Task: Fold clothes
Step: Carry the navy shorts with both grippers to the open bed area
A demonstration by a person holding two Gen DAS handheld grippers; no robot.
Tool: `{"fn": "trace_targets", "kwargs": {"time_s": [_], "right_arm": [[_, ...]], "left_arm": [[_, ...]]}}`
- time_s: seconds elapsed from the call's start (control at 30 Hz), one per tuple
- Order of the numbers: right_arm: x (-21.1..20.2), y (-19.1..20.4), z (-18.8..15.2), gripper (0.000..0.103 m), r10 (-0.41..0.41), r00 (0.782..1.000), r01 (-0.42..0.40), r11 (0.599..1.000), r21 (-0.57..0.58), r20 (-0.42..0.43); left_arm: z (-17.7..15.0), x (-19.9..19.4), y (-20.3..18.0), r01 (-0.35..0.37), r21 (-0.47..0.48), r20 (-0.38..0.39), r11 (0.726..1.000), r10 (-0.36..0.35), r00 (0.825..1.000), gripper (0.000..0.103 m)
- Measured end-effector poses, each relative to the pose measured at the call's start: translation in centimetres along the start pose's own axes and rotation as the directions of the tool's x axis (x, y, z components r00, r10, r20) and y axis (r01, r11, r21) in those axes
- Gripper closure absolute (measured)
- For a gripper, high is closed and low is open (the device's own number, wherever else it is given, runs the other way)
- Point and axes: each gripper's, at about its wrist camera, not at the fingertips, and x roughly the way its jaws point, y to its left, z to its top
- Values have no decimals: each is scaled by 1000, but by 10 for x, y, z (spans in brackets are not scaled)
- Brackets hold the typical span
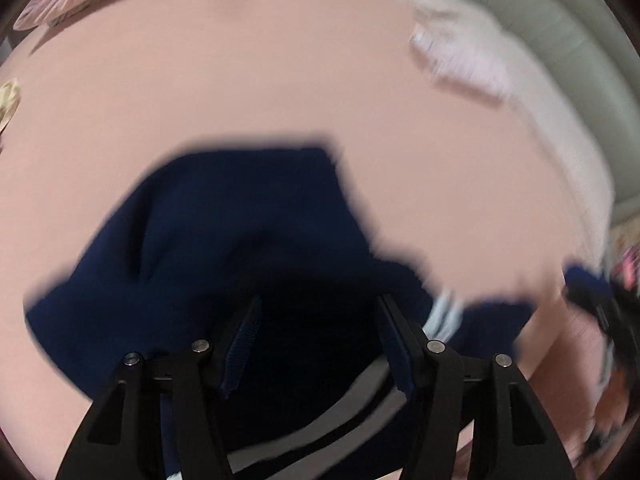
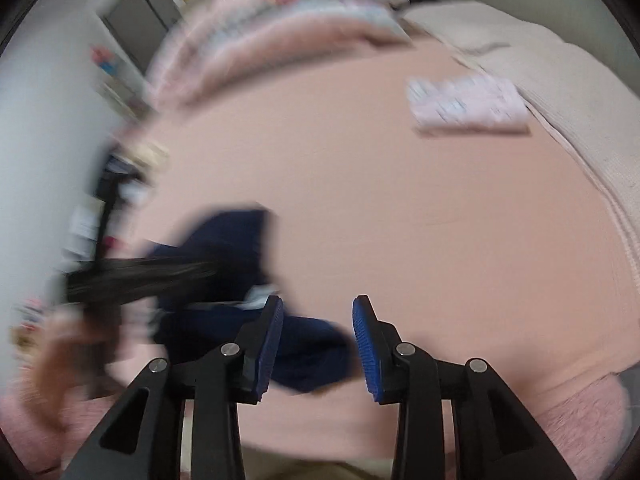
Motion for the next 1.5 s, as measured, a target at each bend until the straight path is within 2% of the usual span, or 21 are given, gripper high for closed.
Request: {"fn": "trace_targets", "kwargs": {"time_s": [0.03,0.17,0.27,0.37,0.43,0.57,0.63,0.67,0.73,0.87,0.93,1.03,1.1,1.17,1.23,1.3,1.33,1.37,1.4,1.43,1.5], "right_arm": [[18,1,0,67,-30,999,30,1000,4,-38],[55,17,-17,67,63,986,-64,998,-6,-154],[69,36,-39,66,84,961,-112,990,-92,-262],[61,41,-47,66,88,968,-116,988,-106,-235],[58,29,-44,66,101,977,-105,994,-10,-190],[51,13,-38,66,14,993,-4,997,81,-120],[59,12,-40,65,24,985,-15,998,57,-172],[64,15,-44,65,14,977,-8,1000,27,-212],[71,22,-52,64,-16,973,5,999,-45,-229],[73,30,-55,59,-1,971,-6,1000,-30,-238],[69,37,-52,59,34,971,-41,999,-25,-235],[71,55,-53,58,12,973,-37,994,-102,-233],[83,63,-56,58,-32,967,-7,989,-149,-252],[96,61,-58,54,-13,965,-17,993,-113,-261],[105,58,-60,51,18,967,-35,997,-64,-256],[104,65,-64,60,17,970,-36,997,-73,-243],[103,69,-66,75,33,971,-54,995,-83,-237],[103,74,-69,76,41,972,-64,994,-93,-231],[103,78,-72,78,34,974,-59,993,-106,-225],[103,80,-72,82,33,975,-59,992,-114,-219],[101,78,-66,85,51,978,-70,994,-87,-203]], "left_arm": [[-15,1,6,-15,4,-16,1000,15,1000,49],[-58,-18,23,6,45,-53,999,-3,999,51],[-55,-51,27,41,34,15,999,-42,999,52],[-28,-59,14,67,53,118,996,-73,990,52],[-9,-55,4,63,74,166,995,-74,983,52],[1,5,-12,-51,140,39,989,46,998,52],[-13,6,-12,-105,183,62,978,95,994,59],[-19,0,-9,-103,181,61,978,93,994,70],[-36,-17,8,-82,149,57,985,74,996,74],[-85,-46,65,-4,32,16,999,3,1000,75],[-110,-63,92,74,-18,16,997,-73,997,75],[-114,-92,116,132,-42,95,990,-128,987,75],[-96,-104,113,89,-8,145,996,-87,986,72],[-79,-101,114,48,18,151,999,-50,987,68],[-75,-91,117,88,27,104,996,-90,990,67],[-76,-73,119,96,45,26,994,-97,995,67],[-74,-63,118,78,60,-13,995,-77,997,67],[-67,-60,115,18,89,-17,996,-17,1000,68],[-70,-65,117,-44,120,-4,992,45,999,74],[-72,-71,120,-83,139,10,987,83,997,87],[-62,-97,134,-14,107,51,994,8,999,97]]}}
